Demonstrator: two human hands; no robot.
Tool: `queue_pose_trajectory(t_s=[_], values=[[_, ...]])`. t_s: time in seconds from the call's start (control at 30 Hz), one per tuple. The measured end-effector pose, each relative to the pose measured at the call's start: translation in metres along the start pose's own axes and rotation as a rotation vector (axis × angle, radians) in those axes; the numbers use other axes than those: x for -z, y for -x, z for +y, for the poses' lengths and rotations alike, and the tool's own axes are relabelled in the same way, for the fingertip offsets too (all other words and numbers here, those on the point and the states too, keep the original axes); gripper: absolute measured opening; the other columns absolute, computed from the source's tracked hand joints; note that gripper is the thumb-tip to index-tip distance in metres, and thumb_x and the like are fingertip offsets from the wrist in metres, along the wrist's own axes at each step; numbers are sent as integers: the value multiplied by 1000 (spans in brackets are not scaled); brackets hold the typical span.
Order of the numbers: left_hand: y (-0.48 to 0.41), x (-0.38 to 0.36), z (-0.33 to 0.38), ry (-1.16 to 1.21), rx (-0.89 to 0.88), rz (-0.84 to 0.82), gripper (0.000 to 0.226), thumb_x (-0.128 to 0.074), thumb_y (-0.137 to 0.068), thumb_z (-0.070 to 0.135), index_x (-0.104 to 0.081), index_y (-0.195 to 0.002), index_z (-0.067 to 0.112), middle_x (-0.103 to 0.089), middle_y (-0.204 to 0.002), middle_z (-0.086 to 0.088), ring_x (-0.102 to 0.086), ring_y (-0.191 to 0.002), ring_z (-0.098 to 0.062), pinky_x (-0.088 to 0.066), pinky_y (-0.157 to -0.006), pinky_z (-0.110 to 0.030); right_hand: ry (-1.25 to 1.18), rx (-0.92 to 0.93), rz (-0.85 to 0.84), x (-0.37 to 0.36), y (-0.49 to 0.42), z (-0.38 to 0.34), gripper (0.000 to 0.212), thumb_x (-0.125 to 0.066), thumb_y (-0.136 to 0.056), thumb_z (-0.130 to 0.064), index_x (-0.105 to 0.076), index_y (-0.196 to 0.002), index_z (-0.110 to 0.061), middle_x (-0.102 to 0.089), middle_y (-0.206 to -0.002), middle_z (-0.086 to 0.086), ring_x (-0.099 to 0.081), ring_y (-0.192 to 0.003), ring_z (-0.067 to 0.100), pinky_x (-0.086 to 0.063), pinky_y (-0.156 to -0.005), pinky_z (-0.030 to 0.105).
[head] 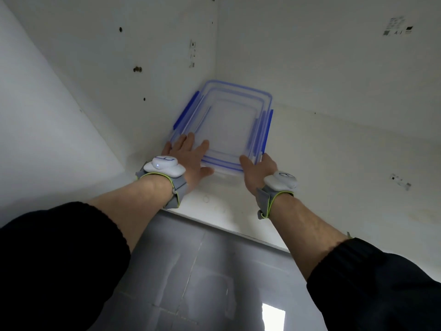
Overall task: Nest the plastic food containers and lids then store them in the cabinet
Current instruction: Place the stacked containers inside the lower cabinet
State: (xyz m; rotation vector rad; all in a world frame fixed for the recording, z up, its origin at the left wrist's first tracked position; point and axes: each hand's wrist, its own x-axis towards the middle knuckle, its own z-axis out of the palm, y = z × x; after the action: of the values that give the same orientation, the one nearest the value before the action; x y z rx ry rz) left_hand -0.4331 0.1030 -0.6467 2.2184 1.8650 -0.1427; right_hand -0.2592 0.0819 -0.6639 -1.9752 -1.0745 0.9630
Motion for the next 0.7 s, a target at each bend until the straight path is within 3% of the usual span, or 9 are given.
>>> queue_pose_trajectory(t_s=[0.27, 0.37, 0.5, 0.57, 0.63, 0.7], values=[[-5, 14, -2, 7, -4, -107, 79, -48, -89, 55, -6, -150, 30, 4, -161, -6, 3, -148, -25, -4, -119, -43, 90, 3, -46, 16, 13, -5, 73, -53, -90, -46, -27, -145, -5, -35, -151, 13, -37, -135, 33, -31, -107, 35], [11, 24, 1, 106, 13, -82, 80, -54, -88, 51, -14, -150, 21, -9, -160, -8, -8, -147, -25, -12, -118, -35, 165, 27, -58, 32, 20, -12, 67, -52, -90, -46, -36, -142, -6, -42, -147, 14, -43, -131, 34, -34, -106, 36], [49, 34, 9, 256, 87, 93, 80, -60, -84, 52, -26, -148, 18, -27, -155, -9, -26, -142, -24, -22, -114, -29, 232, 99, -73, 48, 39, -31, 54, -50, -88, -44, -55, -126, -6, -55, -135, 14, -54, -120, 34, -39, -94, 32], [65, 48, 14, 321, 141, 172, 77, -60, -82, 53, -33, -145, 18, -36, -151, -8, -36, -137, -24, -28, -110, -28, 263, 128, -88, 54, 51, -42, 48, -49, -87, -44, -61, -116, -9, -62, -124, 12, -59, -110, 35, -39, -85, 30], [82, 65, 20, 341, 185, 229, 74, -61, -81, 53, -39, -142, 18, -42, -147, -9, -42, -133, -26, -32, -107, -29, 287, 161, -99, 62, 64, -52, 35, -47, -86, -41, -66, -85, -12, -67, -94, 12, -62, -86, 34, -39, -70, 26], [97, 80, 26, 342, 215, 263, 72, -64, -79, 53, -43, -139, 19, -47, -142, -10, -47, -127, -29, -37, -103, -31, 320, 175, -111, 69, 80, -60, 38, -45, -87, -35, -51, -56, -13, -55, -62, 6, -53, -61, 31, -33, -52, 25]])
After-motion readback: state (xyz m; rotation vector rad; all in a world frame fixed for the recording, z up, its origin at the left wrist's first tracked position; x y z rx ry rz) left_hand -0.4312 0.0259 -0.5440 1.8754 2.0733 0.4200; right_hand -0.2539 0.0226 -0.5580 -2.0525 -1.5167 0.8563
